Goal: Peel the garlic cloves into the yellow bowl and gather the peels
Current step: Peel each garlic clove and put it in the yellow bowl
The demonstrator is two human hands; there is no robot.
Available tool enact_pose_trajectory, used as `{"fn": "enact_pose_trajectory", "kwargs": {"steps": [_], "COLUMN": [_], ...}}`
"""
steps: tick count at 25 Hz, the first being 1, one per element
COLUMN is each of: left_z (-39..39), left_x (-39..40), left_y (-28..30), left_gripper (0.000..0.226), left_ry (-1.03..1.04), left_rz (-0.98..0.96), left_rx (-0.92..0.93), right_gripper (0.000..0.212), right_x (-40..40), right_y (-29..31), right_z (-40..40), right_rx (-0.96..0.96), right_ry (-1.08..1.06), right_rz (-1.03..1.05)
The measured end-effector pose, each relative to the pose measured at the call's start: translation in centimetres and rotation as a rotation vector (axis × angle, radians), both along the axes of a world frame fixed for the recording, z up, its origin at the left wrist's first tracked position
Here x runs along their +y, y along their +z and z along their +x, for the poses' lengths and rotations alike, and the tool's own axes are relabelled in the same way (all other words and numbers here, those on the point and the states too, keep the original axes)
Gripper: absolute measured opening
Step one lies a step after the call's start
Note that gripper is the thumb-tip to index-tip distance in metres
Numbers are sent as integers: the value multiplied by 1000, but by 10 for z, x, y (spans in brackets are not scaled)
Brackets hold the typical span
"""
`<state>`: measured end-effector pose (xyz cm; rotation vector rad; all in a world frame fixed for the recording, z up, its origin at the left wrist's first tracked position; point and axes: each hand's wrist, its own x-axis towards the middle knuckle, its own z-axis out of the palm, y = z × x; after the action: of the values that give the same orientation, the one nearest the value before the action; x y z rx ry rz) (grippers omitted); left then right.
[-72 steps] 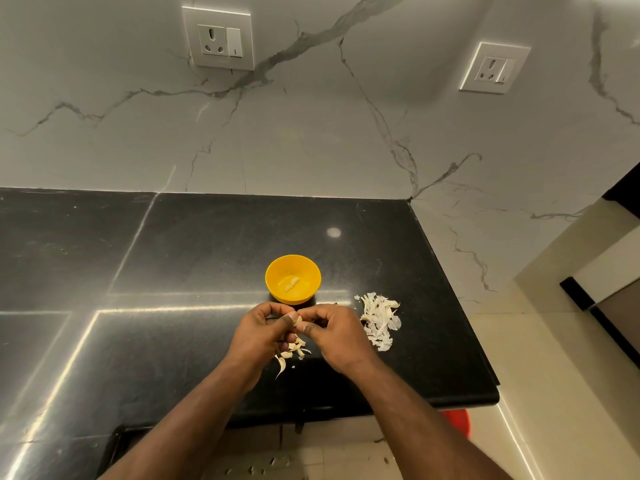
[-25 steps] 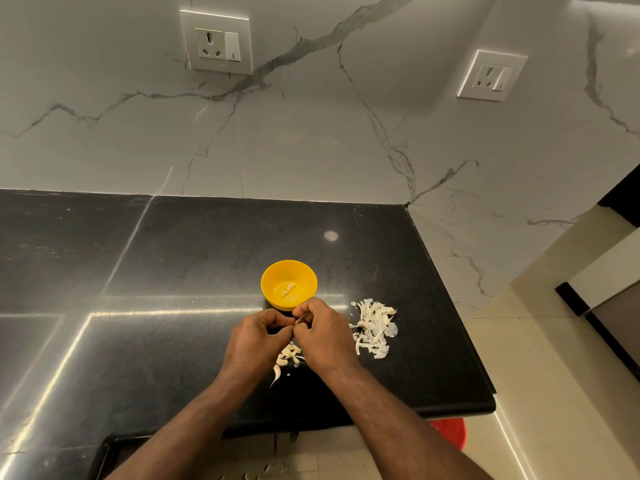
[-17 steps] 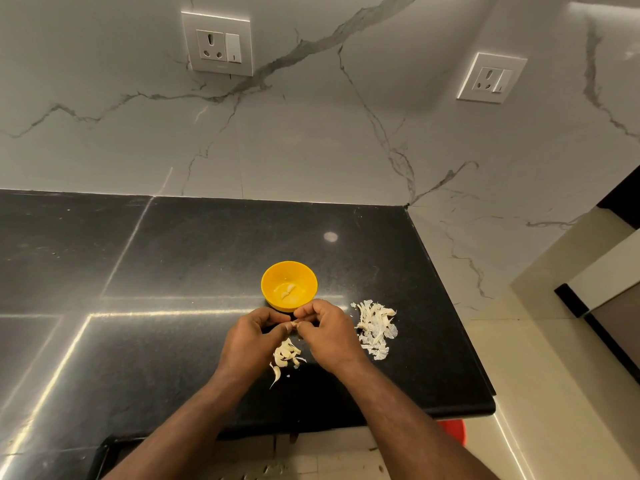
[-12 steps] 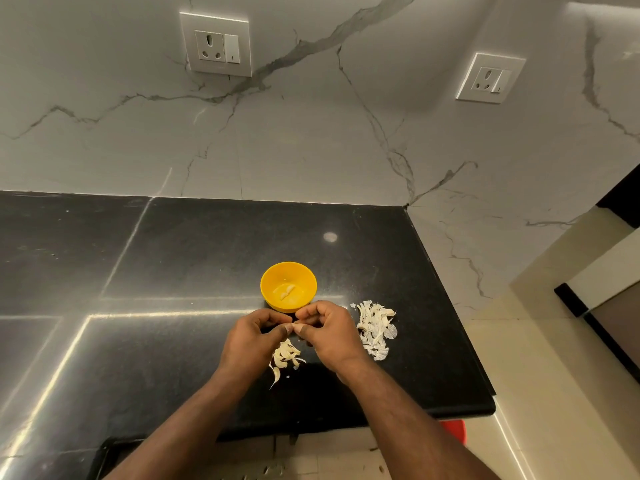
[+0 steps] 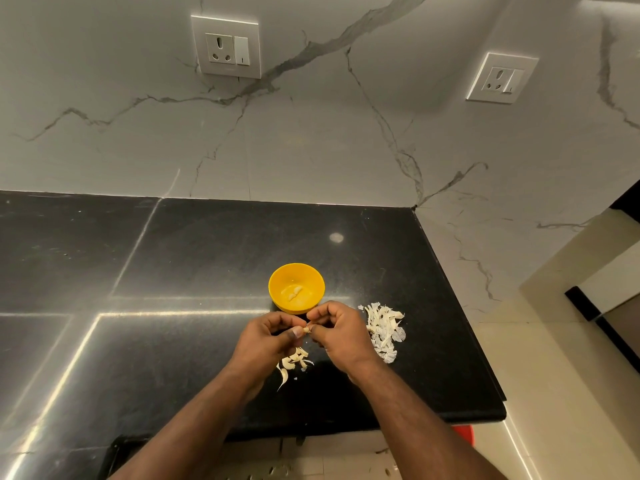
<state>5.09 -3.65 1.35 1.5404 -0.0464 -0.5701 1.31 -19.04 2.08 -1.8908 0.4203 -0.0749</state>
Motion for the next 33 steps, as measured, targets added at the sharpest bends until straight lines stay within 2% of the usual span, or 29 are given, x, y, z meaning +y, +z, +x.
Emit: {"fn": "enact_pose_trajectory", "kwargs": {"steps": [6,10,12,15,18,21,27,30,33], "left_z": [-2,-2,-1,-1,-2,-3,-2,-2,-1], "left_x": [2,2,0,0,2,5,6,8,9], "left_y": [2,4,4,7,9,10,12,12,13], "left_gripper": [12,15,14,11,10,8,10,14,11], "left_ry": [9,21,31,58,44,30,84,77,78], "left_rz": [-132,-164,-177,-249,-278,-251,-220,-227,-218], "left_rx": [148,232,268,332,358,333,294,287,272], "right_gripper": [13,17,23,25,21,16,17,14,20], "right_x": [-18,-32,-30,-13,1,3,8,7,9], "right_y": [-1,-2,1,9,6,7,6,8,9], "right_z": [-5,-6,-5,-10,-11,-10,-7,-7,-7], "right_rx": [63,102,21,-7,-10,-34,-60,-52,-52], "right_ry": [-34,-46,-1,173,149,133,110,107,127], "right_rz": [-261,-531,-454,2,186,209,-53,-106,-124]}}
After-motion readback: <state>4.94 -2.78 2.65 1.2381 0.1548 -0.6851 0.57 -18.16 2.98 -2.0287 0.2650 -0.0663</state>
